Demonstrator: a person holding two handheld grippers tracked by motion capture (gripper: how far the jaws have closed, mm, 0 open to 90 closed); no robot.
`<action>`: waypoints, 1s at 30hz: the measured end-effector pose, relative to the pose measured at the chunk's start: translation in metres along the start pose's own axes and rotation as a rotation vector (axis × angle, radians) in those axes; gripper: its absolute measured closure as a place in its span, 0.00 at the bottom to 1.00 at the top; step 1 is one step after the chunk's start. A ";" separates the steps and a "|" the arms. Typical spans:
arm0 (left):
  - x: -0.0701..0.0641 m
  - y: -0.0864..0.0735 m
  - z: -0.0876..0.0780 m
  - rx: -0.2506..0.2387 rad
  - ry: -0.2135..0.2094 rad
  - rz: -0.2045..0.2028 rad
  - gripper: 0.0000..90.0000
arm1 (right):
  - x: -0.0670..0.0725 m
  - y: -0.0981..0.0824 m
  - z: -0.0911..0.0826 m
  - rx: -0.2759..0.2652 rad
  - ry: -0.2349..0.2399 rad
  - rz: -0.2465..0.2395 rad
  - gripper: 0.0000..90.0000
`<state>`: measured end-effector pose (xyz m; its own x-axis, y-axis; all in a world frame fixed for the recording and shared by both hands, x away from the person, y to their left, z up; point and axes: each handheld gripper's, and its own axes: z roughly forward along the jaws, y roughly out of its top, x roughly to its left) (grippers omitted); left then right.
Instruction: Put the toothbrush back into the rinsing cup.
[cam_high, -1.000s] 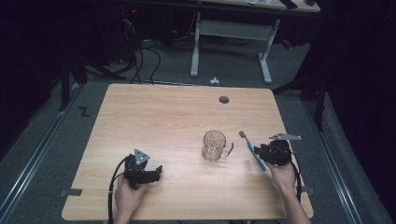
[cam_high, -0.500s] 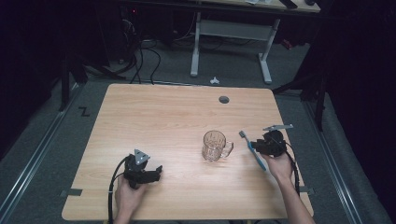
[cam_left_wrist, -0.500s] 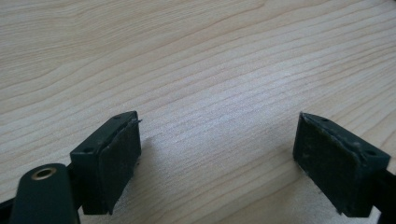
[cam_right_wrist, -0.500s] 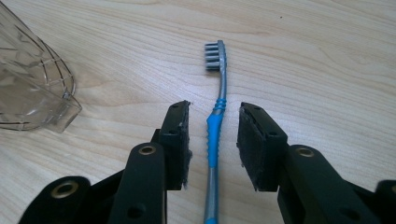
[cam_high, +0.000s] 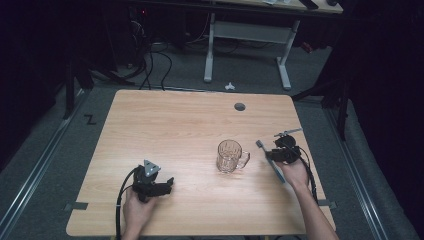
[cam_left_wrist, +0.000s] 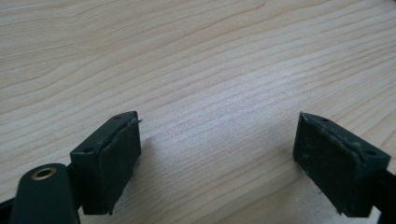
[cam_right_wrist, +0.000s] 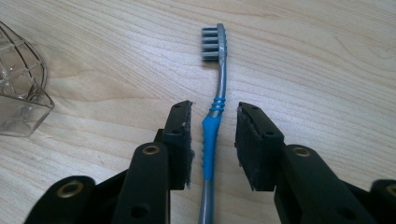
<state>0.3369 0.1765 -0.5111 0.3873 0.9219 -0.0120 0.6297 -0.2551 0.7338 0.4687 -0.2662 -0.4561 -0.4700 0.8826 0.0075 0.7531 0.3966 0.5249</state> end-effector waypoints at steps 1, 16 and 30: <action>0.000 0.000 0.000 0.000 0.000 0.000 0.17 | 0.000 0.002 0.000 0.008 0.002 0.001 0.76; 0.000 0.000 0.000 0.000 0.000 0.000 0.17 | 0.006 0.019 0.014 0.142 -0.010 -0.024 0.80; 0.000 0.000 0.000 0.000 0.000 0.000 0.17 | 0.000 0.018 0.024 0.187 0.000 0.011 0.85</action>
<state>0.3368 0.1765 -0.5111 0.3873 0.9219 -0.0120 0.6295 -0.2550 0.7339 0.4929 -0.2528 -0.4675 -0.4616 0.8870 0.0127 0.8306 0.4271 0.3575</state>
